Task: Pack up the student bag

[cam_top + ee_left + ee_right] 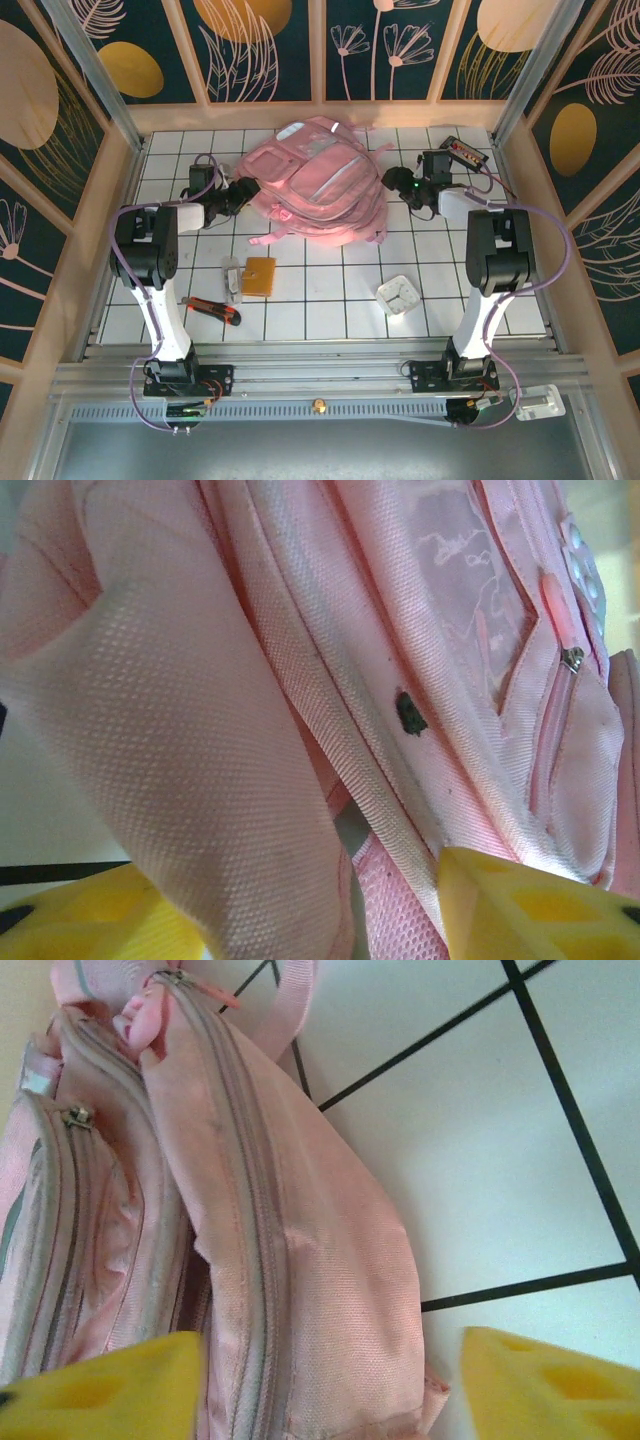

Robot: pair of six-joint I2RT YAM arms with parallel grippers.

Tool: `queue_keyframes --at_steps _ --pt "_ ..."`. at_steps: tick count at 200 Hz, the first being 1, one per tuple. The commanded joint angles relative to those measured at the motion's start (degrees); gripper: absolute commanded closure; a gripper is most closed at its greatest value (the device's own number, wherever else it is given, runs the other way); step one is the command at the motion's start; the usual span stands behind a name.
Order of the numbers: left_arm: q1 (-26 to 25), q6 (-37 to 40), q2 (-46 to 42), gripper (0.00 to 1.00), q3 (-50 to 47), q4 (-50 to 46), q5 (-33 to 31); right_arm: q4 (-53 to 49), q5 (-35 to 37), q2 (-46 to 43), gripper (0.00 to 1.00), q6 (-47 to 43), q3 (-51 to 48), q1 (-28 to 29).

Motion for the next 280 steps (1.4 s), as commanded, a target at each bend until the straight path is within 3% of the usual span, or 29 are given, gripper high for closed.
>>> queue_keyframes --at_steps 1,18,39,75,95,123,141,172,215,241,280 --pt "0.05 -0.48 1.60 0.51 -0.53 2.95 2.60 2.65 4.50 -8.26 0.02 -3.86 -2.57 3.59" --pt "0.04 -1.38 1.49 0.65 -0.91 3.78 3.70 3.18 12.21 -15.18 0.01 -5.21 -5.76 9.02" --pt "0.04 -1.72 -0.54 0.86 -2.44 4.65 4.56 1.78 12.98 -19.37 0.01 -3.73 -6.89 15.10" --pt "-0.45 -4.74 -5.97 0.98 -7.73 9.31 6.22 -1.24 10.53 -18.84 0.02 1.10 -6.12 24.78" --pt "-1.90 -7.25 -8.30 1.00 -11.04 13.13 7.29 -3.25 11.00 -13.61 0.14 6.55 -3.27 29.74" --pt "-5.08 -10.99 -10.88 1.00 -14.46 19.16 7.90 -3.75 14.81 -7.05 0.23 11.44 1.57 34.10" --pt "-6.94 -11.97 -12.95 1.00 -16.51 21.23 6.95 -9.21 17.70 -2.50 0.28 11.63 8.03 35.80" --pt "-9.14 -13.77 -15.65 1.00 -20.25 25.61 5.11 -18.57 22.47 3.90 0.29 11.43 16.53 37.59" --pt "-9.74 -15.29 -15.63 1.00 -22.82 29.72 5.29 -23.87 27.09 7.98 0.30 12.30 21.15 37.93" --pt "-9.79 -15.32 -15.71 1.00 -23.22 30.43 5.77 -26.18 29.08 9.80 0.38 11.88 22.68 37.82" --pt "-9.83 -15.19 -16.92 1.00 -23.90 30.61 6.53 -27.19 29.74 11.61 0.41 12.47 22.15 36.90"
